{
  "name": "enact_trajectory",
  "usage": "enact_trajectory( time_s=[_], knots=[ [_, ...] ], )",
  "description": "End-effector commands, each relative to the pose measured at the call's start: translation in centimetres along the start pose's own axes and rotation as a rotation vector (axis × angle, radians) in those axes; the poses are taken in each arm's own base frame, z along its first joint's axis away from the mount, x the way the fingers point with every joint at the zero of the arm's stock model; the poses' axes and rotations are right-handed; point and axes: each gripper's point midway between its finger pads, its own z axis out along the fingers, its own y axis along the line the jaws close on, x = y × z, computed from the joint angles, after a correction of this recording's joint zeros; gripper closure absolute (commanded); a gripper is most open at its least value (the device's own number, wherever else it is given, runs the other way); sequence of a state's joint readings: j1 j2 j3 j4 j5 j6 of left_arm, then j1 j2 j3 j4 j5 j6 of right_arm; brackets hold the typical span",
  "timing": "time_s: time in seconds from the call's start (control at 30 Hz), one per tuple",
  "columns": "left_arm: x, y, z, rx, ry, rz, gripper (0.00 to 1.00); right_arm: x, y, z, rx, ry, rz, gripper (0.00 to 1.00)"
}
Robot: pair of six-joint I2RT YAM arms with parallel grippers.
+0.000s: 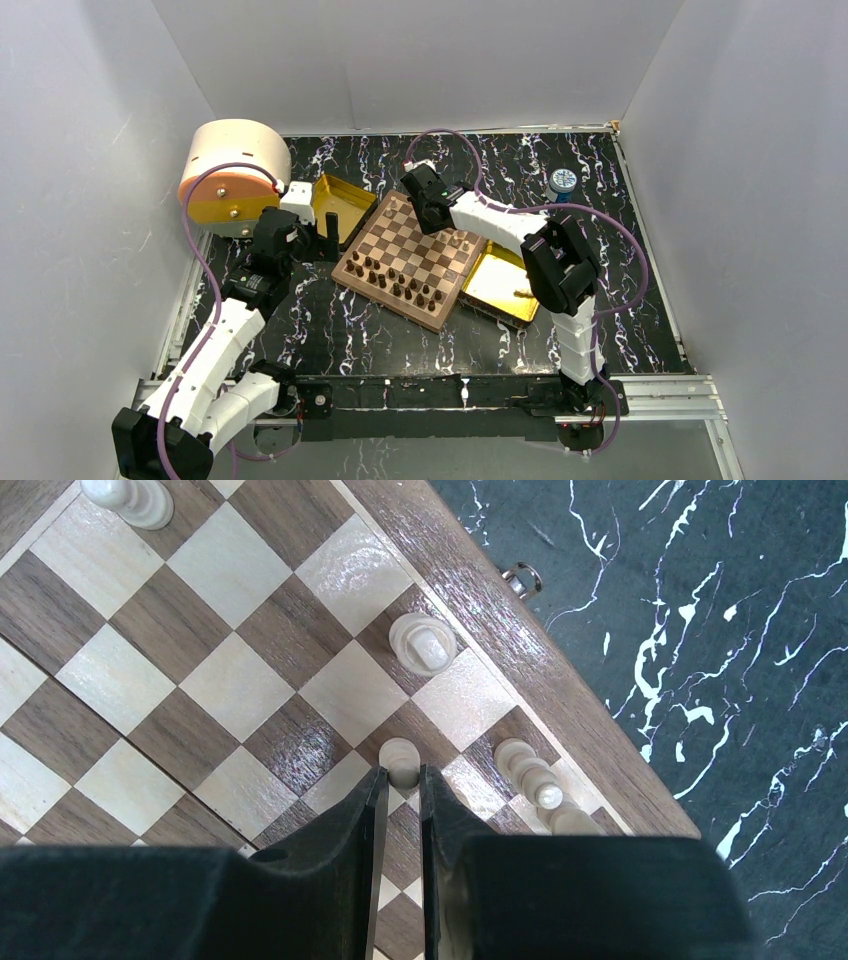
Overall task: Set up the chess pieces on the board
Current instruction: Place the chess piece on the chessboard.
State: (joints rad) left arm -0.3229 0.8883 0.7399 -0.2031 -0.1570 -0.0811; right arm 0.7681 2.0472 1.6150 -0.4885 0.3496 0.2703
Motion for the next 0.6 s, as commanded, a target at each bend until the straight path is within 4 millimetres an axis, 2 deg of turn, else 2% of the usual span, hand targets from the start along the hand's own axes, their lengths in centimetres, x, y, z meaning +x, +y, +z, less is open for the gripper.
enact_trajectory(
  time_s=[0.0,0.1,0.33,0.57],
  knots=[
    [-1.2,0.0,-0.7,0.005,-0.038,0.004,0.07,-0.9,-0.4,-0.1,0.026,-0.013,0.023,0.76],
    [-1.2,0.0,-0.7,0.004,-0.039,0.004,0.07,-0.9,-0.3,-0.1,0.019,-0.013,0.025,0.75],
    [-1.2,-0.1,-0.7,0.006,-0.038,0.004,0.07,-1.5,0.2,-0.6,-0.008,-0.024,0.037,0.64],
    [-1.3,0.1,-0.7,-0.004,-0.040,0.005,0.07,-2.9,0.9,-2.2,-0.064,-0.059,0.056,0.62]
  ],
)
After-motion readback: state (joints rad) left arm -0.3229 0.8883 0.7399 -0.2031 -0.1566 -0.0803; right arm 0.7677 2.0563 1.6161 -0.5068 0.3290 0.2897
